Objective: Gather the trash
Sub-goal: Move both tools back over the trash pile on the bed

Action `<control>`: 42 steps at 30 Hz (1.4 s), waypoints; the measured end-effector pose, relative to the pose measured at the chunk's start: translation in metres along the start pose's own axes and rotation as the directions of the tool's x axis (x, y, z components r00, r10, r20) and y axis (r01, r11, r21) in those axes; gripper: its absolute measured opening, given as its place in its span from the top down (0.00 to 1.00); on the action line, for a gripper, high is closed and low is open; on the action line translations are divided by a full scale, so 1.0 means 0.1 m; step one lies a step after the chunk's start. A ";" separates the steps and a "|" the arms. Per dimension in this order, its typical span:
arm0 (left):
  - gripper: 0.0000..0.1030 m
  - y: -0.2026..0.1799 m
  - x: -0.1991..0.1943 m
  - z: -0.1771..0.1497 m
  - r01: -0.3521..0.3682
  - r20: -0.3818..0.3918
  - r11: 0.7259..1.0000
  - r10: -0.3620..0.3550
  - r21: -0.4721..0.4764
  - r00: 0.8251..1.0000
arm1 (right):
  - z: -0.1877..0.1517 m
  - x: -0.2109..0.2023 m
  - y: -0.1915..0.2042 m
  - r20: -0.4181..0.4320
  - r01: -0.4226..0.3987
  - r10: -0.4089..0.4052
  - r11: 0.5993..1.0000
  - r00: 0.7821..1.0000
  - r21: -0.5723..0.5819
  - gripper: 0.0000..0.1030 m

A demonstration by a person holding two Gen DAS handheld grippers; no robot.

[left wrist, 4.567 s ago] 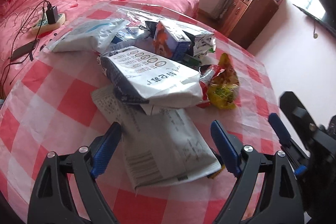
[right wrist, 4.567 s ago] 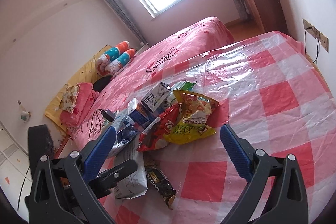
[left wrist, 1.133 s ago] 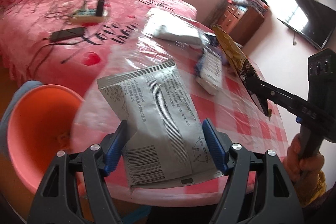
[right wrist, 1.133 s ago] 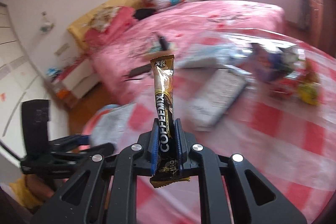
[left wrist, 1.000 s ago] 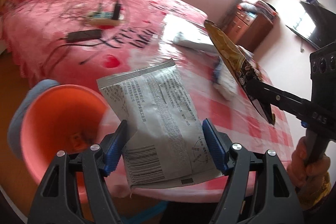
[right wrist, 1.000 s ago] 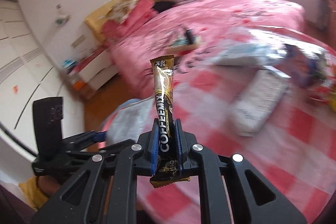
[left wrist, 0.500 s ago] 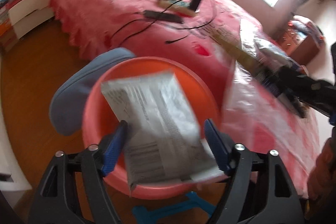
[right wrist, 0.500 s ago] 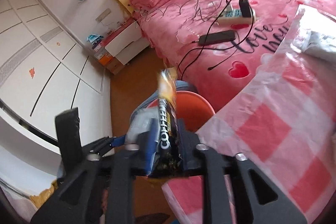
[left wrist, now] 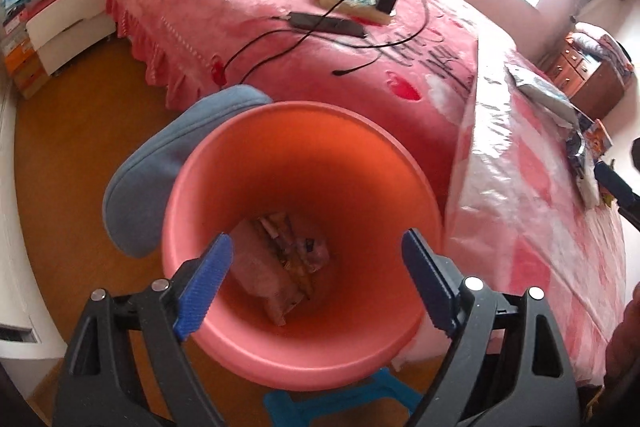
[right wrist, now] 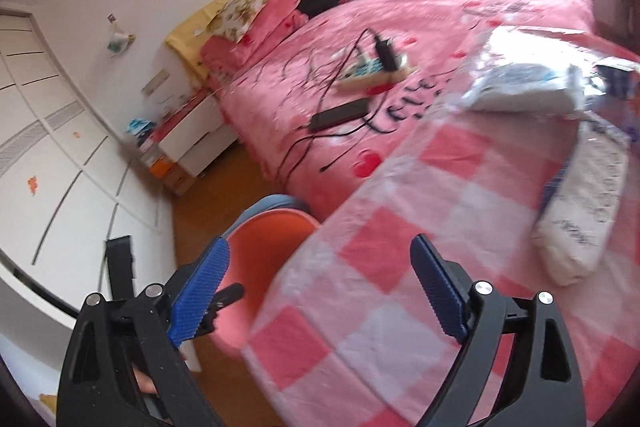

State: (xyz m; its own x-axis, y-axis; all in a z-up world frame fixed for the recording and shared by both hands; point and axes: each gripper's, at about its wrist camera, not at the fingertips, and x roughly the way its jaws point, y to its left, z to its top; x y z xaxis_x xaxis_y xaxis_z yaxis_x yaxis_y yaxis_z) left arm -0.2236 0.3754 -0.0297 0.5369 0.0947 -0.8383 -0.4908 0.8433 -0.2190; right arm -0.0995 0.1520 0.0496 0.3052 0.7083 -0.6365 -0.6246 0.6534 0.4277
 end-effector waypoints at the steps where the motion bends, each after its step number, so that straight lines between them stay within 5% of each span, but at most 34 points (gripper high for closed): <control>1: 0.16 -0.05 -0.03 0.01 0.009 0.017 1.000 -0.009 0.010 1.000 | -0.02 -0.03 -0.03 0.012 0.004 -0.004 1.000 1.000 -0.001 0.12; 17: 0.15 -0.58 -0.46 0.08 0.053 0.247 0.986 -0.091 0.157 0.965 | -0.21 -0.48 -0.33 0.150 0.044 -0.045 0.999 0.988 0.009 0.07; 29: 0.16 -0.97 -0.61 0.04 0.031 0.247 0.971 -0.092 0.238 0.965 | -0.26 -0.87 -0.53 0.300 0.106 -0.096 0.994 0.949 -0.016 0.05; 42: 0.16 -1.46 -0.50 -0.02 0.022 0.131 0.948 -0.067 0.318 0.989 | -0.27 -1.14 -0.81 0.330 0.124 -0.117 0.992 0.937 0.001 0.05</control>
State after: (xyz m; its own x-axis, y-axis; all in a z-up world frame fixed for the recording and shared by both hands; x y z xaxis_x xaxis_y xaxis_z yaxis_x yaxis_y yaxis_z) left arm -0.1801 0.2461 0.0431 0.6540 0.1062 -0.7490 -0.2349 0.9697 -0.0676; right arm -0.1031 0.0112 0.0695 0.5961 0.6751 -0.4347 -0.5814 0.7363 0.3463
